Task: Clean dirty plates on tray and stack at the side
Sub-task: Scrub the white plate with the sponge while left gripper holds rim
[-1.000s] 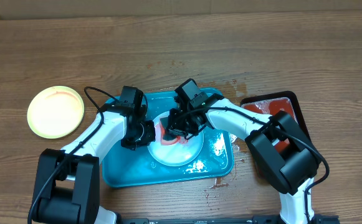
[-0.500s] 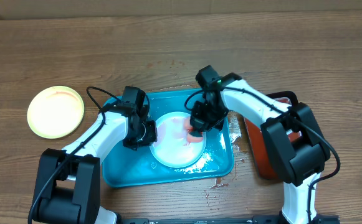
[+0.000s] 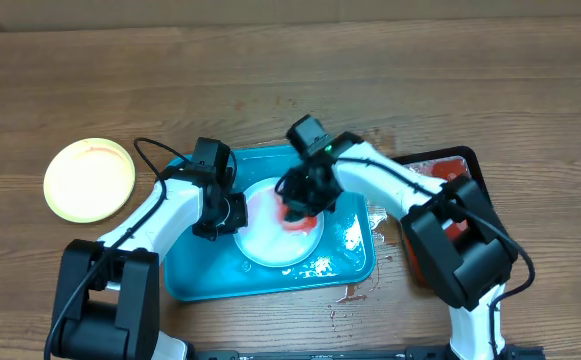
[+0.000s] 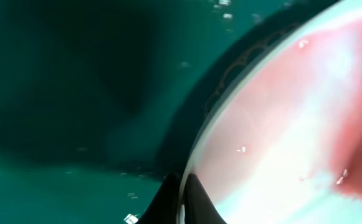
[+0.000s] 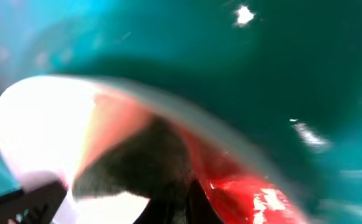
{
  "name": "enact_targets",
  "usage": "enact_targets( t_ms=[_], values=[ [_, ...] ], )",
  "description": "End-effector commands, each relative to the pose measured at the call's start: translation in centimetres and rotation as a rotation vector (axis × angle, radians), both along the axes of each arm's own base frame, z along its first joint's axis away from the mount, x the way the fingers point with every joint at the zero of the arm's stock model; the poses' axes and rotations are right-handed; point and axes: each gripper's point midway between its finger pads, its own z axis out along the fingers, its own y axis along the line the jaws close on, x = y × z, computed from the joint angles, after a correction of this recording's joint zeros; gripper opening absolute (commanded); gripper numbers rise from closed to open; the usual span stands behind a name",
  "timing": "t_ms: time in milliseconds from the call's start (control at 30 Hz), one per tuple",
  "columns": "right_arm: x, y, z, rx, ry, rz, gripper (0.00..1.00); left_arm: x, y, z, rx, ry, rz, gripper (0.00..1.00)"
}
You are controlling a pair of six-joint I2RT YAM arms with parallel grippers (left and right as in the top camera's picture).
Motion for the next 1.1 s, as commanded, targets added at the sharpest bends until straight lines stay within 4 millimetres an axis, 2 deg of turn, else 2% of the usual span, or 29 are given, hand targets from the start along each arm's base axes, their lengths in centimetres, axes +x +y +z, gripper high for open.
enact_targets(
  t_ms=[0,133,267,467,533,667,900,1067],
  values=[
    [-6.6,1.8,-3.6,0.010,0.179,0.060,0.04,0.4,0.3,0.0,0.019,-0.015,0.019,0.04],
    [-7.5,2.9,-3.6,0.091,0.204,0.085,0.04,0.4,0.3,0.0,0.019,-0.014,0.023,0.04],
    [-7.4,5.1,-2.1,0.247,0.176,0.182,0.04,0.5,0.3,0.0,0.018,-0.015,0.026,0.04],
    [-7.7,5.0,-2.1,0.250,0.174,0.207,0.04,0.4,0.3,0.0,0.018,-0.014,0.026,0.05],
    [-7.6,3.5,-3.0,0.158,0.190,0.151,0.04,0.4,0.3,0.0,0.018,-0.014,0.030,0.05],
    [-6.8,-1.1,-4.5,-0.042,0.231,0.023,0.04,0.4,0.3,0.0,0.018,-0.013,0.030,0.05],
    [-4.9,-6.1,-4.3,-0.101,0.305,-0.104,0.04,0.4,0.3,0.0,0.018,-0.012,0.034,0.04],
    [-3.7,-8.3,-4.6,-0.139,0.280,-0.116,0.04,0.4,0.3,0.0,0.019,-0.010,0.034,0.04]
  ],
)
